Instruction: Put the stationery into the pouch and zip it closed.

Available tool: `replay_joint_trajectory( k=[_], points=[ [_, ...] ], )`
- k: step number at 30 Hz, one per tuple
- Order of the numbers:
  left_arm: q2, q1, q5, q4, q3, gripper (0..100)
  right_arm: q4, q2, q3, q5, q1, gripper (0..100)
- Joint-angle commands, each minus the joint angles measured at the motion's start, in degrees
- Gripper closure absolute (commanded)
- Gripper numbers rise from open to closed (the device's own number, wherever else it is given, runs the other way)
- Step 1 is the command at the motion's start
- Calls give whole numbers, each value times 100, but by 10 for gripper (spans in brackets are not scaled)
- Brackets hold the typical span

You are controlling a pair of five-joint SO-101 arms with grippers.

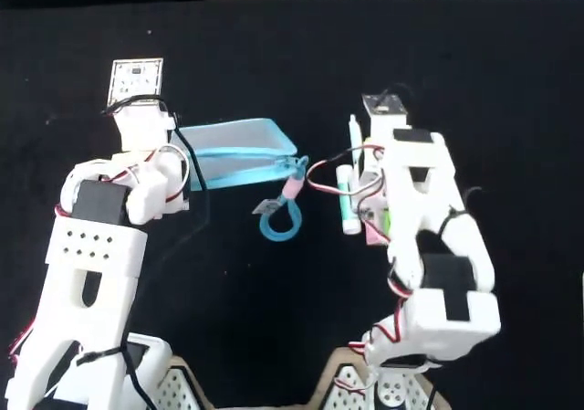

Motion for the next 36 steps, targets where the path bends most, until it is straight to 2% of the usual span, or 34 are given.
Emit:
replay_joint_trajectory(
  k=[1, 8, 12, 13, 18, 24, 27, 32, 36],
  points=[
    [18, 22, 62, -26, 171, 970, 316, 84, -514, -35, -44, 815],
    [18, 22, 62, -26, 171, 970, 308, 136, -532, -26, -44, 827],
    [18, 22, 62, -35, 171, 970, 308, 119, -549, 237, -44, 982],
    [18, 22, 62, -35, 171, 970, 308, 119, -549, 281, -44, 990],
    [18, 22, 62, -35, 171, 970, 343, 13, -541, 290, -44, 988],
    [18, 22, 62, -35, 171, 970, 440, -1103, -145, 325, 0, 988],
    [18, 22, 62, -35, 171, 970, 413, -1824, -13, 325, 448, 988],
    [18, 22, 70, -35, 171, 970, 88, -2492, -22, 334, 1662, 987],
    [18, 22, 88, -35, 189, 970, 167, -2369, -136, 941, 2321, 987]
  ],
)
